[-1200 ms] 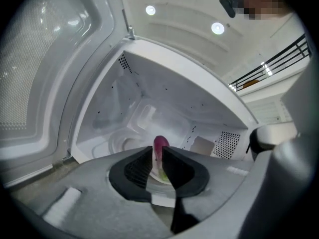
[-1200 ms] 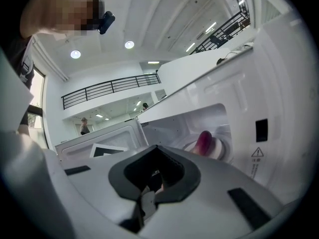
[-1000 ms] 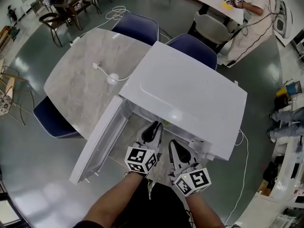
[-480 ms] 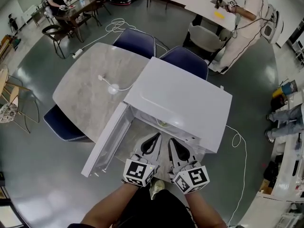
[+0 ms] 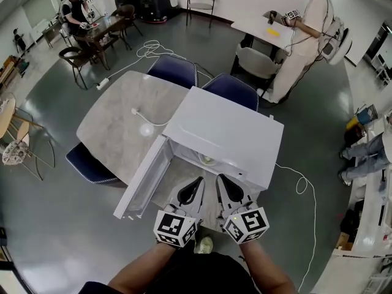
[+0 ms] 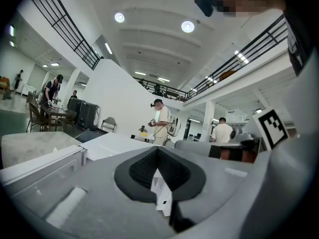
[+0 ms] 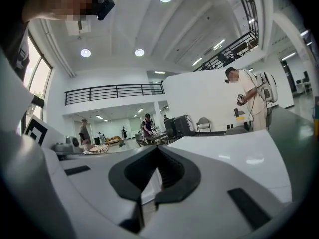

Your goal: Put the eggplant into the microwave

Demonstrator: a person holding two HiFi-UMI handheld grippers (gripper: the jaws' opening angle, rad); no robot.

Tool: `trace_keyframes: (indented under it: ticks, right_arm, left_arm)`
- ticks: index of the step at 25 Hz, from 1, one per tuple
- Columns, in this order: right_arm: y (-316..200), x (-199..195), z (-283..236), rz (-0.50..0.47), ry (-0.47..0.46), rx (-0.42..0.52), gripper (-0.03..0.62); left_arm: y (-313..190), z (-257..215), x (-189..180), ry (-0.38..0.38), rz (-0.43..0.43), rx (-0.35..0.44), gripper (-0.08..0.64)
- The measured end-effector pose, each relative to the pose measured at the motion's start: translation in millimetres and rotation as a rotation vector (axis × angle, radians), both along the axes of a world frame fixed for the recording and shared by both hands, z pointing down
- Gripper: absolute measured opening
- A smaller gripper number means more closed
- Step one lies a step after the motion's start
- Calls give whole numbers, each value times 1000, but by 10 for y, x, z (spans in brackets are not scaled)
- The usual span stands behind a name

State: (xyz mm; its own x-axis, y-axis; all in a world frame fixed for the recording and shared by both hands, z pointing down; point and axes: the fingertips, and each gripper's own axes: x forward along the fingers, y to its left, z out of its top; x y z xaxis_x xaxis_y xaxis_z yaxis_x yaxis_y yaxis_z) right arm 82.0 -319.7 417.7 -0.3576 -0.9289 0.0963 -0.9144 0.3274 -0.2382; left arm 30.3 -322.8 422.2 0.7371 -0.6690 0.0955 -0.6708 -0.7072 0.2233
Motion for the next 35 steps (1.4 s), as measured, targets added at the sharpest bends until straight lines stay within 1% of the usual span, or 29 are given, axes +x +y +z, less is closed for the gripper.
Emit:
trace_keyframes:
  ticks: [6,15,20,27,35]
  right_arm:
    - [42,5,-253,-5,7,25,2]
    - [126,-11,-538,-26,21,51,2]
    - [192,21,-597,-26,64,63,2]
    - [252,35,-660,-31,73,79,2]
    - [388,79,-669,-46,72,83,2]
  left_arm:
    - [125,-322,7,14,-3,26,9]
    - [226,-597,55,28,0,39,9]
    - [306,-634,116,20,2,63,9]
    - [349,-682,154,24,1,72,9]
    - [480,-668,198,15,-19,75,9]
